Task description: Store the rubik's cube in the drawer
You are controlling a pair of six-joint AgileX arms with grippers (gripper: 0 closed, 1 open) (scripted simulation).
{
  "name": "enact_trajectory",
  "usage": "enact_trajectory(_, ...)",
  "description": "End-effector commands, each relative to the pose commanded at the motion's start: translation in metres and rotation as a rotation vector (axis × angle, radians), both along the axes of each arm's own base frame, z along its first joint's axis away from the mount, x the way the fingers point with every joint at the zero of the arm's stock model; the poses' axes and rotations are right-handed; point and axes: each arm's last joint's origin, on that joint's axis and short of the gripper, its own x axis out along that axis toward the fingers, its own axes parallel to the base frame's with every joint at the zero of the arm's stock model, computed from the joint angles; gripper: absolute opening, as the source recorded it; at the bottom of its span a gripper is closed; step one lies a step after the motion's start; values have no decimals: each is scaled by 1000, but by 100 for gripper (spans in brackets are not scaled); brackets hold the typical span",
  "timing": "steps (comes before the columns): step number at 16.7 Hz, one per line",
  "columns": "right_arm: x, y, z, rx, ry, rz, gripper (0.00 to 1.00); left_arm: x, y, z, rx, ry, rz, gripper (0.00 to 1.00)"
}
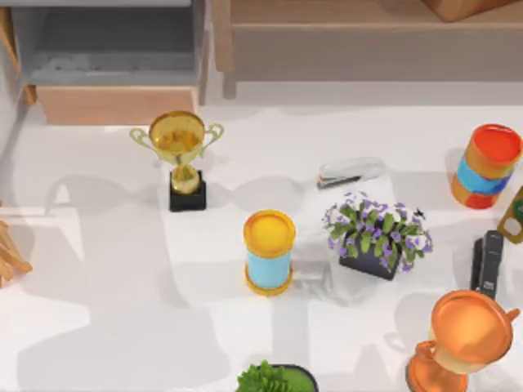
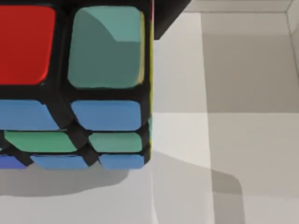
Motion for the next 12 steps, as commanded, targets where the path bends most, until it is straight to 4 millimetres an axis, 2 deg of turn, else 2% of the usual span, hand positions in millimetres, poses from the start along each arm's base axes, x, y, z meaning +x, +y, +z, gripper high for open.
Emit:
enact_trajectory(6, 0, 0, 0, 0, 0, 0, 100, 0, 0, 0, 0, 0, 0, 98)
enact_trajectory(12, 0, 0, 0, 0, 0, 0, 100, 0, 0, 0, 0, 0, 0, 100)
